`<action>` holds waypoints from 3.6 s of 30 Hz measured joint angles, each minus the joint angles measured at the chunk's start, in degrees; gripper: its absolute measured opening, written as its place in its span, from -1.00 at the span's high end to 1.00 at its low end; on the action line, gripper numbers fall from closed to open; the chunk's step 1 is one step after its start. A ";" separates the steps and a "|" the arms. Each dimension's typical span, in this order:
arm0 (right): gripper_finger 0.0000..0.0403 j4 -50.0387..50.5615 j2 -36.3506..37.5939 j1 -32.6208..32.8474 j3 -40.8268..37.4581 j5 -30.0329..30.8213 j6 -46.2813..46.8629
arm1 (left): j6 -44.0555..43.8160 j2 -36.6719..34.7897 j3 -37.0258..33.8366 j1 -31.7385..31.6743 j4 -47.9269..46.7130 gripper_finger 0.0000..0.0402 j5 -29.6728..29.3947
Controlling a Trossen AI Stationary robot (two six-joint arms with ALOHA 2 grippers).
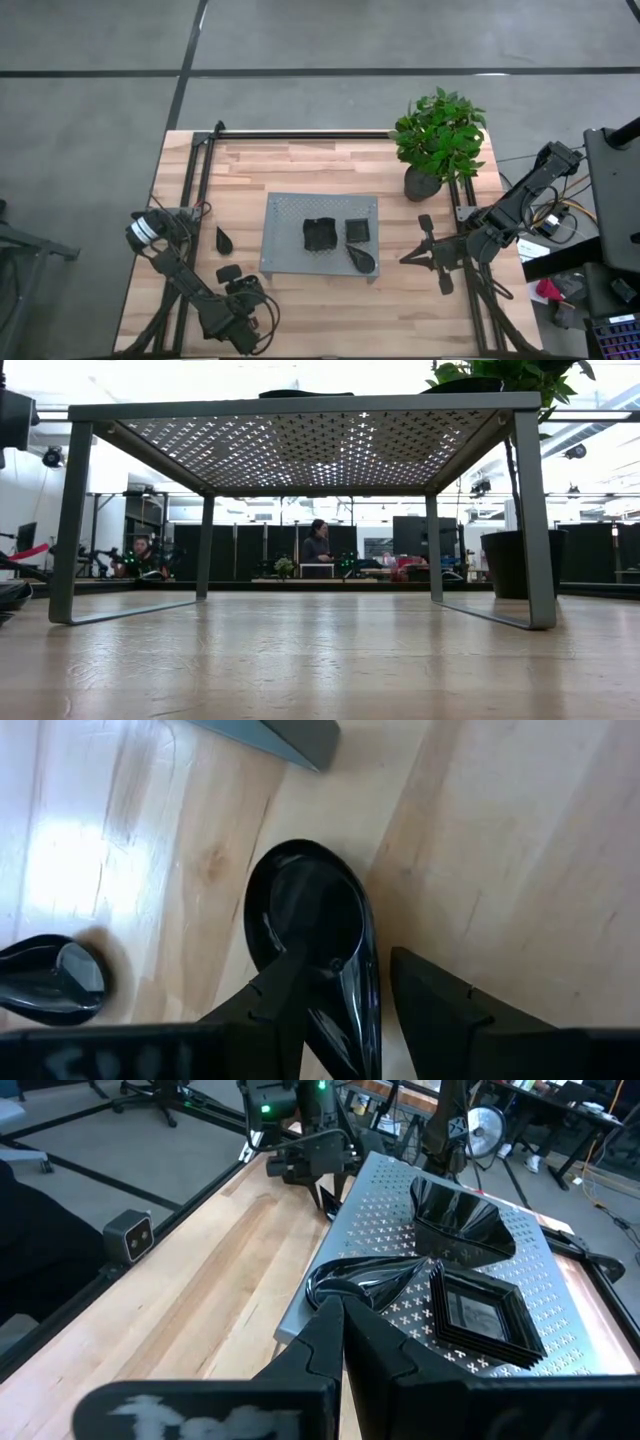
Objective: Pick & Place Mini shaped plates
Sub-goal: Stack the bottom left drop-shaped plate on the drop-shaped plates on the shelf
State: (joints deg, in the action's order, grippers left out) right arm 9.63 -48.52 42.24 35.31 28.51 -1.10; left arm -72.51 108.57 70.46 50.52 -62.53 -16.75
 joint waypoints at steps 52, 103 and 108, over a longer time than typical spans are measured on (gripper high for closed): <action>0.96 0.00 0.00 0.00 0.00 0.00 0.00 | 48.48 0.00 22.70 0.98 1.12 1.00 -11.58; 0.96 0.00 0.01 0.00 0.00 0.00 0.00 | 134.48 -0.09 30.42 -25.40 25.90 1.00 -12.32; 0.96 0.00 0.01 0.00 0.00 0.00 0.00 | 138.66 -0.09 30.58 -27.22 30.12 1.00 -7.62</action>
State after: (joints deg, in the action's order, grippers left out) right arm 9.63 -48.51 42.24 35.31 28.51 -1.10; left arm 66.15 108.49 101.03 23.30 -32.41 -24.38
